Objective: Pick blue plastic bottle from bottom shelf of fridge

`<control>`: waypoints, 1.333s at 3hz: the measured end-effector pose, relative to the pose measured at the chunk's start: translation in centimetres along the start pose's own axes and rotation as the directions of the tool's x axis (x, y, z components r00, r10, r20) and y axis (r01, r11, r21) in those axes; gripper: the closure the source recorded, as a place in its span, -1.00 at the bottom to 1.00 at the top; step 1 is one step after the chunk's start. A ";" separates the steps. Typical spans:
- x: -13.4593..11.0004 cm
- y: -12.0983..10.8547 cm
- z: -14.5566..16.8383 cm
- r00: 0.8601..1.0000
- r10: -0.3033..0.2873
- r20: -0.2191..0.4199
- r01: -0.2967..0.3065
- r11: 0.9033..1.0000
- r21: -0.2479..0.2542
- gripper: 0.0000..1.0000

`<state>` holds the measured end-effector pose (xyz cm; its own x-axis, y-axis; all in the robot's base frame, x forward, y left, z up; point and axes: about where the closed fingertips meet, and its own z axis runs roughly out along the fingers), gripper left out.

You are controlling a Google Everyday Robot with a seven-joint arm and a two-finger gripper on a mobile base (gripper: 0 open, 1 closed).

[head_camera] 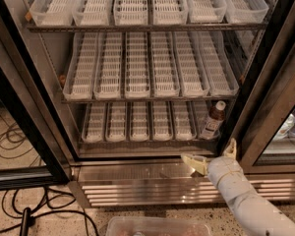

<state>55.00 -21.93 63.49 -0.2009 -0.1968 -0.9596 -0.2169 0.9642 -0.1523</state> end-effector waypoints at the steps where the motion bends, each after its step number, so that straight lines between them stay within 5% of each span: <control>1: 0.8 0.4 1.5 0.998 0.011 0.065 -0.015 0.998 0.065 -0.80; 3: 1.0 0.2 2.3 0.995 0.026 0.095 -0.035 0.995 0.094 -1.00; 4: 0.8 0.1 2.0 0.996 0.029 0.084 -0.037 0.995 0.090 -0.76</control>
Offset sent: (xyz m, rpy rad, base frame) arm 0.0271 0.0023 -0.0213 0.0511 -0.1375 -0.1173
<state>56.70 -21.67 62.25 -0.1258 -0.1527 -0.9802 -0.1220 0.9830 -0.1374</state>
